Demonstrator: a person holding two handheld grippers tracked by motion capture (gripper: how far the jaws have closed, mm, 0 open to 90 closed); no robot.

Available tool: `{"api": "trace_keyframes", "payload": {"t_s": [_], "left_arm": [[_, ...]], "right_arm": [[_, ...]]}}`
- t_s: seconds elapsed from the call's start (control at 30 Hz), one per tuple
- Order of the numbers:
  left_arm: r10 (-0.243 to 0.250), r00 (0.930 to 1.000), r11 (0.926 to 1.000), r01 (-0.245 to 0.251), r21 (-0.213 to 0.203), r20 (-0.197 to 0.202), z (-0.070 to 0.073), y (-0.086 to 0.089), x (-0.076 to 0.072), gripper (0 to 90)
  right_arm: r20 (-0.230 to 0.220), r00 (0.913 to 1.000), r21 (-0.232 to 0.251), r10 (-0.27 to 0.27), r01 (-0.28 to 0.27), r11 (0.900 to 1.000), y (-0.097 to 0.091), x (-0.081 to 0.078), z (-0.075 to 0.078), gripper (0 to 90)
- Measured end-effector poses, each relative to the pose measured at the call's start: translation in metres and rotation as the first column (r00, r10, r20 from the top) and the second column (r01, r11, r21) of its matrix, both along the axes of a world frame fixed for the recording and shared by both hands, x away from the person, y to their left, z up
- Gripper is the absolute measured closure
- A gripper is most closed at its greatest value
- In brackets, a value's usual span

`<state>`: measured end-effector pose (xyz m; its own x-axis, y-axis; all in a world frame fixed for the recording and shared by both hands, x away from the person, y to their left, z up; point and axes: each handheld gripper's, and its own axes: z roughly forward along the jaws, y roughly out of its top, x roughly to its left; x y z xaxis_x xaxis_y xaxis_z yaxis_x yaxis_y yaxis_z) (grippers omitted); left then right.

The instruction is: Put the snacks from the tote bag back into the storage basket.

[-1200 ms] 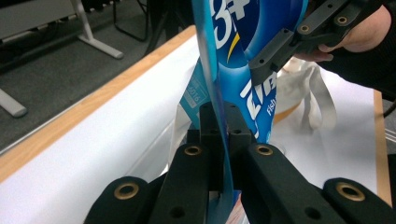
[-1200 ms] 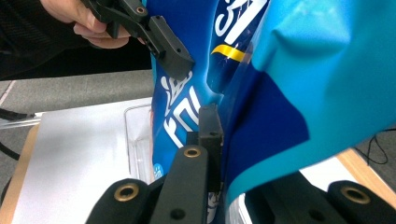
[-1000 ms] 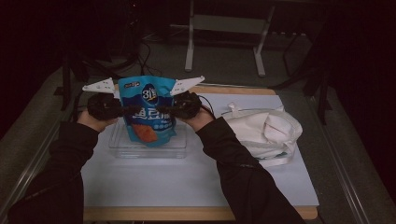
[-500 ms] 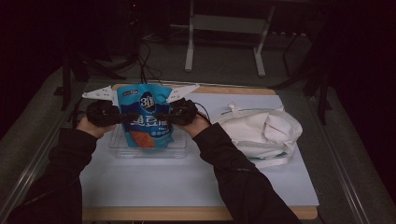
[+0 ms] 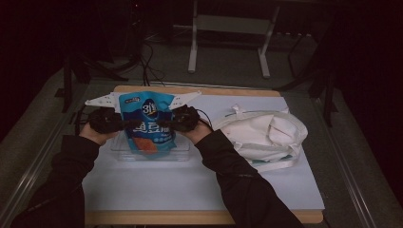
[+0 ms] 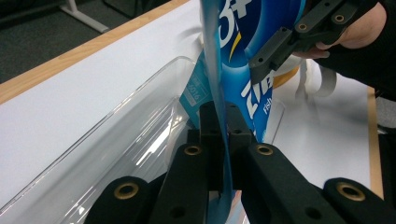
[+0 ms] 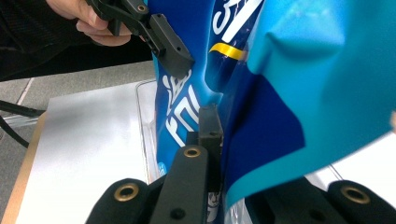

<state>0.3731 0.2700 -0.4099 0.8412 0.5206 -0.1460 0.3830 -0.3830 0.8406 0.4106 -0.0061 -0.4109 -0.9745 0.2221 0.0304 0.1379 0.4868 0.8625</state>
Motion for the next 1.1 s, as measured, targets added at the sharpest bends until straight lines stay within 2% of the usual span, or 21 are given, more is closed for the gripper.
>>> {"api": "trace_keyframes", "payload": {"t_s": [0.1, 0.27, 0.43, 0.57, 0.73, 0.87, 1.0, 1.1], "left_arm": [[-0.008, 0.9999, 1.0, 0.008, 0.004, 0.007, -0.004, 0.0, -0.001, 89.6], [-0.024, 0.999, 0.9997, 0.024, 0.002, 0.039, -0.007, 0.001, -0.006, 89.4], [-0.032, 0.9983, 0.9992, 0.034, -0.023, 0.048, -0.01, 0.002, -0.01, 89.3], [-0.029, 0.9979, 0.9994, 0.03, -0.016, 0.058, -0.011, 0.002, -0.011, 89.4], [-0.018, 0.9987, 0.9995, 0.019, -0.024, 0.047, -0.011, 0.002, -0.01, 89.0], [-0.013, 0.9975, 0.9997, 0.014, -0.02, 0.069, -0.012, 0.001, -0.013, 88.0], [-0.004, 0.9981, 0.9997, 0.005, -0.025, 0.061, -0.014, 0.002, -0.013, 85.9], [0.008, 0.998, 0.9999, -0.007, -0.013, 0.063, -0.015, 0.001, -0.013, 80.3]], "right_arm": [[0.001, 1.0, -0.01, -0.001, 0.001, 1.0, 0.0, -0.001, -0.004, 88.3], [0.001, 1.0, 0.008, 0.007, -0.007, 0.9999, -0.002, -0.002, -0.007, 88.2], [0.009, 0.9999, 0.025, 0.014, -0.014, 0.9996, -0.006, -0.006, -0.01, 87.9], [0.016, 0.9998, 0.03, 0.013, -0.013, 0.9995, -0.007, -0.007, -0.011, 87.7], [0.012, 0.9999, 0.033, 0.011, -0.012, 0.9994, -0.006, -0.006, -0.011, 86.5], [0.001, 0.9999, 0.04, 0.014, -0.014, 0.9991, -0.007, -0.005, -0.011, 85.6], [0.009, 0.9999, 0.036, 0.01, -0.01, 0.9993, -0.007, -0.006, -0.011, 84.3], [0.011, 0.9999, 0.039, 0.003, -0.004, 0.9992, -0.007, -0.005, -0.01, 81.7]]}}
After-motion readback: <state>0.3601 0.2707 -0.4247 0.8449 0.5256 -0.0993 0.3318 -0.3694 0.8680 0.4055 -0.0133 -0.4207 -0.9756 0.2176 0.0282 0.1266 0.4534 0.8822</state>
